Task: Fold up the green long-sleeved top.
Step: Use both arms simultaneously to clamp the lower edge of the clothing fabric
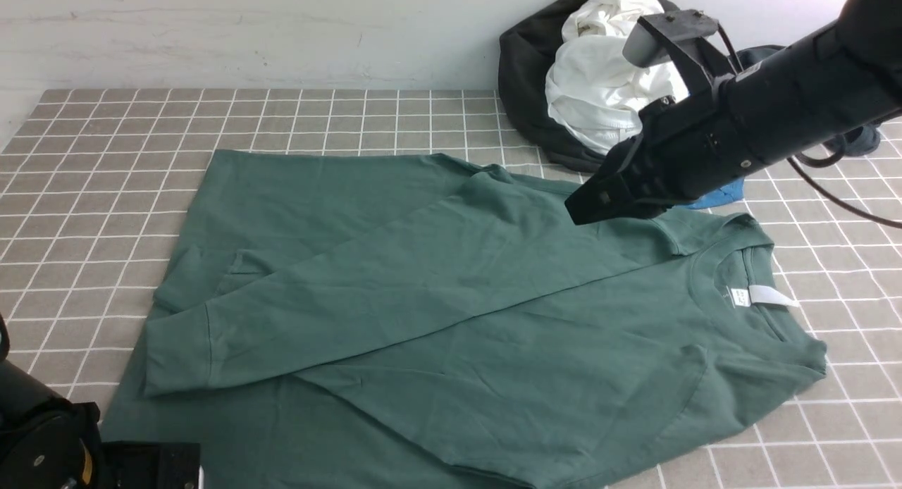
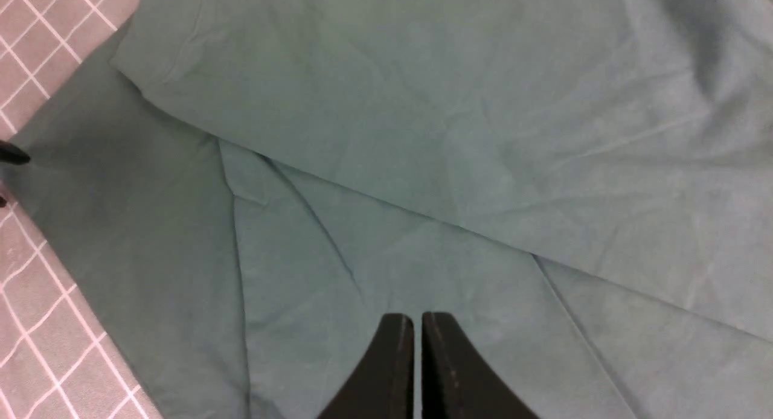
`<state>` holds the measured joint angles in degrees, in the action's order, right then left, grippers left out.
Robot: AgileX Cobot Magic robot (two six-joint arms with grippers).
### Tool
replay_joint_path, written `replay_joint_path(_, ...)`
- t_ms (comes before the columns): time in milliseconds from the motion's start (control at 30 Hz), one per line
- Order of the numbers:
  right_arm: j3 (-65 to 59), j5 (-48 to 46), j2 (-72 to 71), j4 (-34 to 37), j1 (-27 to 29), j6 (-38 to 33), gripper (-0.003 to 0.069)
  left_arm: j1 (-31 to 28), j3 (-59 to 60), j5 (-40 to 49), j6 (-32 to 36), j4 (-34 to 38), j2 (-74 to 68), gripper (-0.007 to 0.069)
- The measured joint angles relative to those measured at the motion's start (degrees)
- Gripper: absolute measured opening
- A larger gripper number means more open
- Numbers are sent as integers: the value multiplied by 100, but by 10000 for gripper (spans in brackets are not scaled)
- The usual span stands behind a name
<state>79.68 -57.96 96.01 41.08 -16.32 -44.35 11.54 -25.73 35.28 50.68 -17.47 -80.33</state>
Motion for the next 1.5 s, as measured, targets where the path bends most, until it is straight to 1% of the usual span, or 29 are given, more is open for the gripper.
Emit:
replay_joint_path(33, 0, -1, 0, 6, -3, 0, 13, 0, 6, 0, -6, 0, 0, 245)
replay_joint_path(67, 0, -14, 0, 12, -7, -8, 13, 0, 13, -25, -26, 14, 5, 178)
replay_joint_path(133, 0, -18, 0, 12, -7, -12, 13, 0, 32, -343, -111, -21, 5, 59)
replay_joint_path(200, 0, -26, 0, 12, -7, -20, 13, 0, 50, -573, -198, -24, 30, 13)
replay_joint_path(300, 0, -58, -61, 6, -7, -97, 13, 0, 62, -612, -395, -17, 260, -5)
replay_joint_path(367, 0, -116, -202, -55, -7, -265, 13, 0, 68, -648, -639, -7, 570, -5)
replay_joint_path(400, 0, -125, -202, -63, -7, -289, 13, 0, 68, -648, -639, -7, 570, -5)
replay_joint_path(433, 0, -207, -390, -163, -7, -529, 13, 0, 68, -676, -981, 14, 933, -5)
replay_joint_path(467, 0, -220, -448, -194, -7, -566, 13, 0, 62, -676, -1025, 13, 977, -5)
replay_joint_path(500, -4, -350, -720, -347, -9, -935, 13, 0, 62, -681, -1419, 39, 1332, -5)
replay_joint_path(567, -11, -446, -1118, -589, -44, -1317, 10, 0, 62, -652, -1973, 62, 1767, -5)
replay_joint_path(667, -125, -455, -1680, -923, -68, -1594, 3, 0, 62, -411, -2761, 76, 2265, -5)
replay_joint_path(733, -351, -424, -1899, -1162, -68, -1661, 0, 0, 62, -244, -3085, 87, 2499, -5)
replay_joint_path(800, -572, -384, -1965, -1317, -68, -1675, 0, 0, 62, -174, -3228, 94, 2574, -5)
replay_joint_path(867, -1180, -166, -1923, -1586, -68, -1689, 1, 0, 62, -87, -3388, 98, 2654, -4)
replay_joint_path(933, -1812, 284, -1793, -1707, -68, -1701, 23, 0, 62, -82, -3501, 105, 2654, -4)
replay_joint_path(967, -2120, 622, -1694, -1734, -68, -1740, 48, 0, 62, -82, -3542, 116, 2654, -4)
replay_joint_path(1000, -2120, 681, -1676, -1735, -68, -1740, 48, 0, 62, -82, -3542, 116, 2654, -4)
replay_joint_path(1033, -2450, 1065, -1538, -1777, -68, -1822, 89, 0, 62, -88, -3581, 116, 2654, -4)
replay_joint_path(1067, -2485, 1114, -1495, -1792, -68, -1845, 104, 0, 62, -93, -3598, 116, 2654, -4)
replay_joint_path(1100, -2693, 1395, -1339, -1894, -68, -1939, 160, 0, 62, -106, -3668, 120, 2654, -4)
replay_joint_path(1167, -2929, 1633, -1114, -2249, -68, -2158, 255, 0, 62, -142, -3779, 120, 2654, -4)
replay_joint_path(1233, -3101, 1811, -857, -2776, -68, -2384, 327, 0, 62, -180, -3920, 120, 2654, -4)
replay_joint_path(1267, -3115, 1829, -839, -2828, -68, -2399, 331, 0, 62, -187, -3920, 120, 2654, -4)
replay_joint_path(1300, -3215, 1986, -719, -3225, -68, -2479, 354, 0, 62, -212, -3998, 120, 2654, -4)
replay_joint_path(1333, -3254, 2074, -636, -3408, -68, -2500, 359, 0, 62, -219, -4037, 120, 2654, -4)
replay_joint_path(1400, -3297, 2270, -460, -3764, -68, -2500, 360, 0, 62, -222, -4079, 120, 2654, -4)
replay_joint_path(1500, -3311, 2400, -168, -3983, -68, -2482, 343, 0, 62, -264, -4121, 120, 2654, -4)
